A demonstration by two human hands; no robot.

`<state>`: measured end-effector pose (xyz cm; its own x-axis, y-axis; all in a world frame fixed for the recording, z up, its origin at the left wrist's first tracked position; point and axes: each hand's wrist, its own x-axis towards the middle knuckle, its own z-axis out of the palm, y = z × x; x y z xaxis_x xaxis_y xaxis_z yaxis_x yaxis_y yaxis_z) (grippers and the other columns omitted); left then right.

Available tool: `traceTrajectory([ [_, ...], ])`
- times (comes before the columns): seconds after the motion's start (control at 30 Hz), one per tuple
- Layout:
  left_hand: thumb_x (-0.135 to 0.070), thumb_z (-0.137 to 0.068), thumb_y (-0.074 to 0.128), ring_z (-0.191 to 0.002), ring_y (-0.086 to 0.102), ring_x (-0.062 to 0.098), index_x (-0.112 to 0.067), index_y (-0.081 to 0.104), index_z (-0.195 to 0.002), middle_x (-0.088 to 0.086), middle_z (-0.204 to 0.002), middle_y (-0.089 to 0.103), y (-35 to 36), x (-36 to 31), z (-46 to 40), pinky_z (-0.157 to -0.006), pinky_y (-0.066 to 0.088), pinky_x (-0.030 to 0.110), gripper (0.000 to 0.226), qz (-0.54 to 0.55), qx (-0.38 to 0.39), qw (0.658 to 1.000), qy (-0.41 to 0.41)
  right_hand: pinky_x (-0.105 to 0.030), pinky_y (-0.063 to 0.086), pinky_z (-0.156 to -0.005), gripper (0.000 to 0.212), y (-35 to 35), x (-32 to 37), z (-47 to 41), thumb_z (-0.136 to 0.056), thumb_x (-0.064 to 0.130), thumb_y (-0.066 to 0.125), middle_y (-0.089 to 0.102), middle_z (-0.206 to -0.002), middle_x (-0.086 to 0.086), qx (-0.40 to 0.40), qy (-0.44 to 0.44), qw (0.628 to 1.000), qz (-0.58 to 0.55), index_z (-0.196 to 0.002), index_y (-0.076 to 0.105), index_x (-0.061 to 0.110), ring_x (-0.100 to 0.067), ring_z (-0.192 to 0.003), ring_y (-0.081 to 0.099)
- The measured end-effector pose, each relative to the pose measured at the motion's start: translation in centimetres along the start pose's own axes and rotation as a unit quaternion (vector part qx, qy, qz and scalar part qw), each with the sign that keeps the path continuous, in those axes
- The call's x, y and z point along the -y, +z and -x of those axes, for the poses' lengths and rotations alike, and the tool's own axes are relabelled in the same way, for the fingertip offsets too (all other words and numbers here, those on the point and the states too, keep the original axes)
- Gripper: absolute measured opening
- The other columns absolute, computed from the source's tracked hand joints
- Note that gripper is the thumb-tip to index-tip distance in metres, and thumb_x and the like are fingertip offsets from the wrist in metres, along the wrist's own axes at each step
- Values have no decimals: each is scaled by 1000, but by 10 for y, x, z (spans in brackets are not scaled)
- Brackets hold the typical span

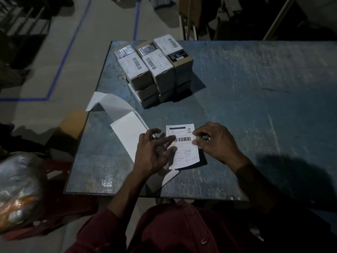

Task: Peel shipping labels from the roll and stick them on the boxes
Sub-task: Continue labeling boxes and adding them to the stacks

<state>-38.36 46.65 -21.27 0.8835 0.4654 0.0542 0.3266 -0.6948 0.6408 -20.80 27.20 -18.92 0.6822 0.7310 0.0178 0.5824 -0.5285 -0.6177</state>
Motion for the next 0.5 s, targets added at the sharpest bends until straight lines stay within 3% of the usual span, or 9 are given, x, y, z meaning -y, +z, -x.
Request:
traceTrajectory([
  [0.1, -71, -82, 66, -123, 47, 22, -40, 70, -134, 0, -145, 54, -5, 1, 1, -100, 48, 40, 60, 16, 41, 999, 14, -36, 49, -93, 48, -8, -12, 0, -77, 35, 86, 65, -125, 11, 14, -29, 999, 28, -122, 71, 35, -18, -116, 56],
  [0.17, -71, -82, 62, -126, 49, 20, -40, 68, -136, 0, -145, 59, -8, -3, 0, -104, 47, 42, 62, 39, 63, 997, -1, -37, 38, -112, 71, -14, -21, 4, -74, 36, 84, 53, -147, 8, 73, -15, 997, 14, -140, 59, 38, -16, -138, 41],
  [0.23, -69, -84, 61, -125, 52, 17, -41, 68, -135, -1, -142, 63, -9, -5, -2, -105, 47, 45, 59, 60, 58, 996, -8, -34, 25, -121, 92, -15, -24, 8, -70, 36, 84, 40, -160, 8, 135, -22, 991, 11, -152, 43, 40, -12, -148, 28],
  [0.37, -64, -86, 60, -125, 50, 12, -45, 67, -134, -5, -138, 64, -11, -8, -8, -107, 44, 47, 52, 93, 48, 994, 2, -17, 32, -114, 104, -16, -28, 7, -69, 24, 94, 49, -150, 14, 116, -20, 993, -19, -153, 36, 44, 1, -133, 39],
  [0.5, -46, -83, 61, -130, 46, 12, -48, 64, -137, -10, -140, 55, -24, -21, -24, -111, 40, 45, 54, 145, 67, 986, 39, -31, 50, -109, 91, -39, -28, 2, -72, 19, 95, 60, -142, 17, 121, 34, 981, -145, -149, 50, 36, -1, -127, 58],
])
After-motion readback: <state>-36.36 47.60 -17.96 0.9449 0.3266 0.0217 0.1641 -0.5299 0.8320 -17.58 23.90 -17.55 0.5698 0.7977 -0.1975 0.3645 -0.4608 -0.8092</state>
